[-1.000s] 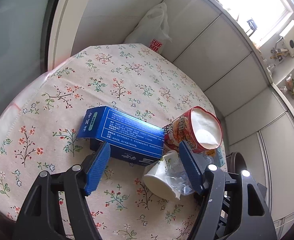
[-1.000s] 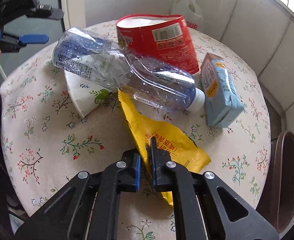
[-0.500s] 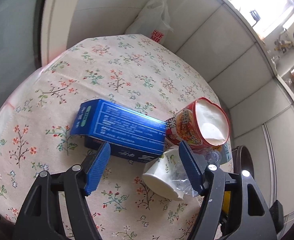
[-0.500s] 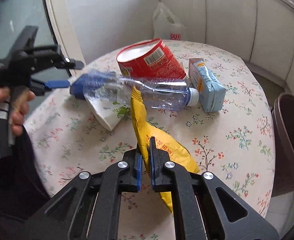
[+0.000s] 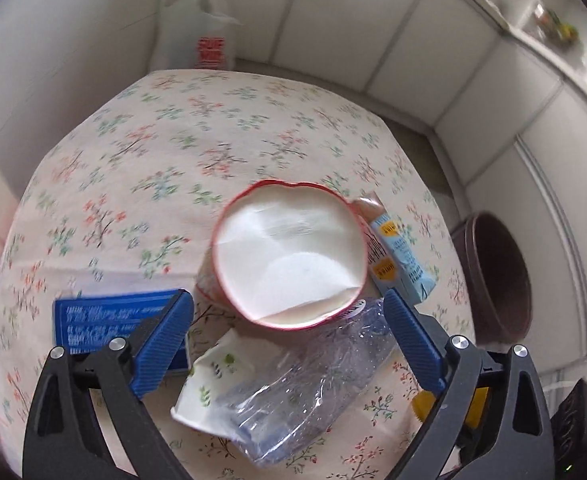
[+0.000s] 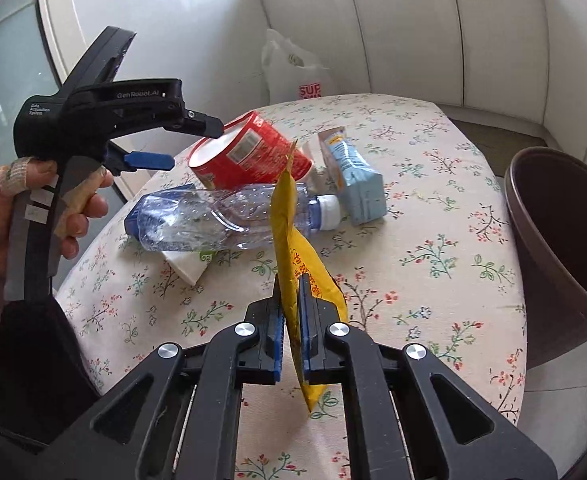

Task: Collect trash
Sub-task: 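Lift the yellow wrapper with the right gripper while the left grasps the red cup, then lift the red cup with the left gripper while the right holds the wrapper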

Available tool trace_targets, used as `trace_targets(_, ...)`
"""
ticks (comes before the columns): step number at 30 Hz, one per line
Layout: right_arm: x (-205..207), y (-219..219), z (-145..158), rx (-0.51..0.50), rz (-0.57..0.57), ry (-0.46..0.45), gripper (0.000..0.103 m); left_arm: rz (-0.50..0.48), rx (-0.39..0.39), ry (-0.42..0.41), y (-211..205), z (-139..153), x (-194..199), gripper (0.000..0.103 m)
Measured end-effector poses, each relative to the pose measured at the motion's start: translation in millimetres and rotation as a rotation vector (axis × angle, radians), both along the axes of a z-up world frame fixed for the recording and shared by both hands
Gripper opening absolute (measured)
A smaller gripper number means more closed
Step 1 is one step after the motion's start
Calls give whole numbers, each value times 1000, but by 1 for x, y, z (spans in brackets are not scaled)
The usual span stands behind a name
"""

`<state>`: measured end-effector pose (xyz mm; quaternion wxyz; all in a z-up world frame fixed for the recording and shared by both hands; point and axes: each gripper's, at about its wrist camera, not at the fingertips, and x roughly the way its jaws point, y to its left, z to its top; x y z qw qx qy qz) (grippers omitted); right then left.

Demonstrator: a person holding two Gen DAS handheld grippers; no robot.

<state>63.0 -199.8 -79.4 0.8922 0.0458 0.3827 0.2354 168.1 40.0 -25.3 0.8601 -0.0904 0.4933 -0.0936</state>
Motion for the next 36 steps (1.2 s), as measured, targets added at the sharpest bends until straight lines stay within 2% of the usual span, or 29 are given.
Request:
trace_targets(2, 2, -5, 1, 14, -12, 3, 6, -84, 80, 5, -11, 0, 6, 94)
trace_targets(5, 5, -11, 2, 28, -24, 8, 6, -232, 276, -23, -26, 1, 11, 95)
trace_targets(7, 7, -12, 2, 39, -28, 13, 6, -342, 353, -41, -33, 2, 11, 95)
trace_targets(11, 9, -10, 0, 34, -27, 15, 6, -510, 413, -19, -42, -2, 17, 96)
trace_targets(16, 12, -7, -5, 21, -31, 30, 6, -578, 460, 26, -52, -25, 35, 96)
trace_targets(19, 14, -7, -8, 17, -33, 42, 6, -551, 499, -1, -52, -34, 45, 96)
trace_targets(28, 14, -4, -13, 8, -19, 49, 7, -272, 432, 7, -22, -45, 71, 95)
trace_targets(29, 14, -4, -13, 10, -23, 51, 7, -235, 416, 0, -18, -45, 72, 88)
trace_targets(31, 14, -6, -12, 15, -31, 50, 7, -163, 367, -8, -8, -44, 73, 81)
trace_targets(32, 14, -6, -11, 17, -33, 49, 8, -132, 338, -14, -4, -42, 73, 70)
trace_targets(33, 14, -7, -11, 18, -35, 48, 8, -108, 322, -19, -1, -39, 72, 66)
trace_targets(35, 14, -7, -11, 21, -33, 46, 8, -50, 240, -22, 11, -33, 69, 57)
trace_targets(36, 13, -6, -11, 21, -31, 44, 8, -26, 208, -26, 15, -30, 67, 56)
